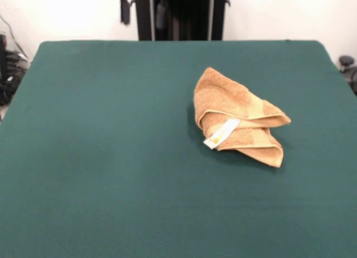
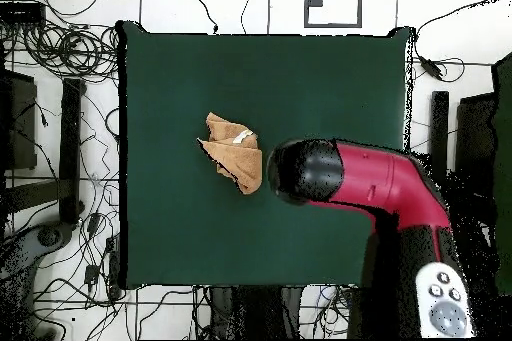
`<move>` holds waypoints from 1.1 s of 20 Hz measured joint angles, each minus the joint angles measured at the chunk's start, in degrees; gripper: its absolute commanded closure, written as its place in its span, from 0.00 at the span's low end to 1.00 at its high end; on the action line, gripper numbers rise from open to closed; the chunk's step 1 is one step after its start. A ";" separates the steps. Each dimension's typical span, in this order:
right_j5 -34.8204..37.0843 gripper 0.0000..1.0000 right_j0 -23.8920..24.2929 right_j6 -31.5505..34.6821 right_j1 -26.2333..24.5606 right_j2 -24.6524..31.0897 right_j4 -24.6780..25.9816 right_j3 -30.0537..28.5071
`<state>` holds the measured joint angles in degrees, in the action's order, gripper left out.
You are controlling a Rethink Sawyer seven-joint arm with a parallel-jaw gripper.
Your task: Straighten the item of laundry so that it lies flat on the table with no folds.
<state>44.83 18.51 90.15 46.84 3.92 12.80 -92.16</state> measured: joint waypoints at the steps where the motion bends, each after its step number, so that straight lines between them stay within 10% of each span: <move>1: -0.01 0.00 -0.02 0.00 -1.17 0.32 0.05 0.72; 22: -6.51 0.00 -0.30 0.00 -23.28 5.74 4.53 13.53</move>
<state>38.32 18.20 90.15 23.56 9.66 17.33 -78.63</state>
